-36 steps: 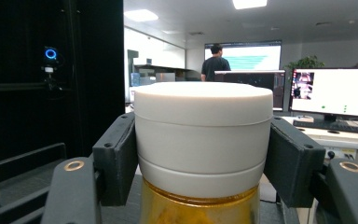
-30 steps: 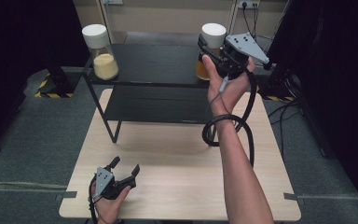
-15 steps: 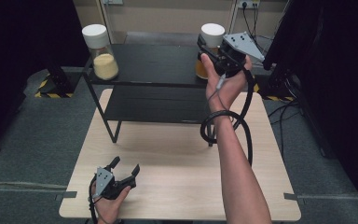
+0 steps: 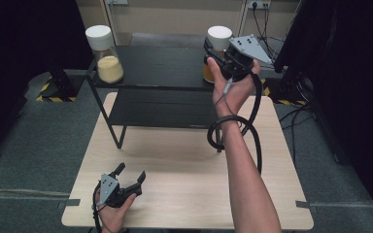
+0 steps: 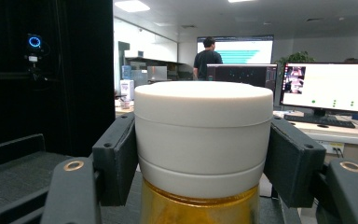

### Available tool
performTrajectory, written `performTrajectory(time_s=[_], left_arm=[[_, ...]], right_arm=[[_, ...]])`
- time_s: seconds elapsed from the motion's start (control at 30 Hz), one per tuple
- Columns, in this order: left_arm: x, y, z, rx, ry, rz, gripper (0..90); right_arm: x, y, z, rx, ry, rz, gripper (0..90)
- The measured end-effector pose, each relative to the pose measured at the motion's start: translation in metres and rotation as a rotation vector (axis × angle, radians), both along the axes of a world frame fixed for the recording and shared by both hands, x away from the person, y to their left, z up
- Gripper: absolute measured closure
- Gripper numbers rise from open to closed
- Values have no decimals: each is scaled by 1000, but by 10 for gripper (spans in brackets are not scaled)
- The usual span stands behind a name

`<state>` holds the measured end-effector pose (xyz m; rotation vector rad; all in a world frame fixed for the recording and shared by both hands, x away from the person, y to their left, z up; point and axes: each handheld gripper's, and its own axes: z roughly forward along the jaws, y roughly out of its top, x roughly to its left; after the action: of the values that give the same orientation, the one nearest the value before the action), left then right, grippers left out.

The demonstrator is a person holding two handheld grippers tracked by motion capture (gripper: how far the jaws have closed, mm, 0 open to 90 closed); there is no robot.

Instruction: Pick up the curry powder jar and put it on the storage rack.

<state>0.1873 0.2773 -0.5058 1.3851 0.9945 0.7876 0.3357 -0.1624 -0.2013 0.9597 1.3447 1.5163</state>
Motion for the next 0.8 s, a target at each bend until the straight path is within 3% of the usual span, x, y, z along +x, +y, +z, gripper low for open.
performTrajectory(time_s=[0.3, 0.6, 0.8], left_arm=[[0, 0, 0, 1, 0, 0, 126], [0, 0, 0, 1, -1, 1, 126], [0, -1, 0, 6, -4, 1, 127]], right_arm=[[1, -2, 2, 3, 8, 5, 319], [-5, -4, 6, 33, 29, 8, 101], [-16, -9, 8, 8, 24, 33, 76]])
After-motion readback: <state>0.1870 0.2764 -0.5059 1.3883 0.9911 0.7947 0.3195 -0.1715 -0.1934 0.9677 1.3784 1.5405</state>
